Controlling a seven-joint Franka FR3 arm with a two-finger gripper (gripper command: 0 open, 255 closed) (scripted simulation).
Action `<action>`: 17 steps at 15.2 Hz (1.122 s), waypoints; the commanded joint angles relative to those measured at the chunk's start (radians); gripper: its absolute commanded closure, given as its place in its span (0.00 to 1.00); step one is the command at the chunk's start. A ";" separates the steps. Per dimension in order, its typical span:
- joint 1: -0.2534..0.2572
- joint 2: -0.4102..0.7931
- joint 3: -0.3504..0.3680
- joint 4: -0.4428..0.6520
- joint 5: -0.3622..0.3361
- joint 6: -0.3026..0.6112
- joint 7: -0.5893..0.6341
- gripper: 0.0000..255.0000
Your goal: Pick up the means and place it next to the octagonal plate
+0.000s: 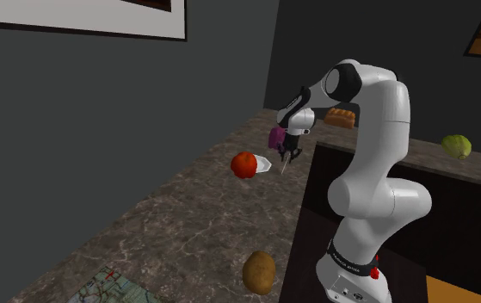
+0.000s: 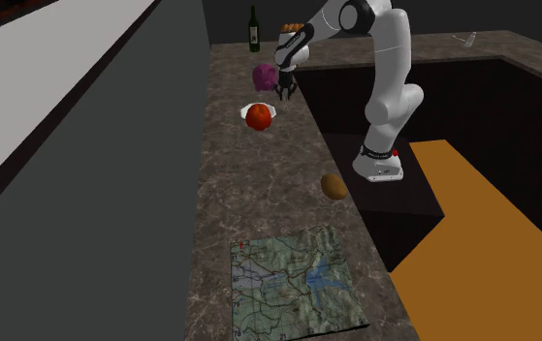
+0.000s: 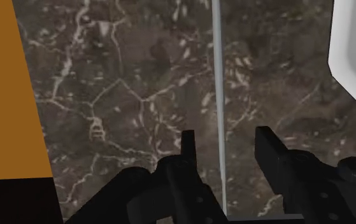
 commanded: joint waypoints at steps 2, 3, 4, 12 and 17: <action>0.000 0.000 0.000 -0.001 0.000 0.000 0.000 0.00; 0.000 0.000 0.000 -0.001 0.000 0.000 0.000 0.00; 0.000 0.000 0.000 0.000 0.000 0.000 0.000 0.00; -0.003 -0.073 0.001 0.030 0.002 -0.104 -0.001 0.00; -0.003 -0.073 0.001 0.030 0.002 -0.104 -0.001 0.00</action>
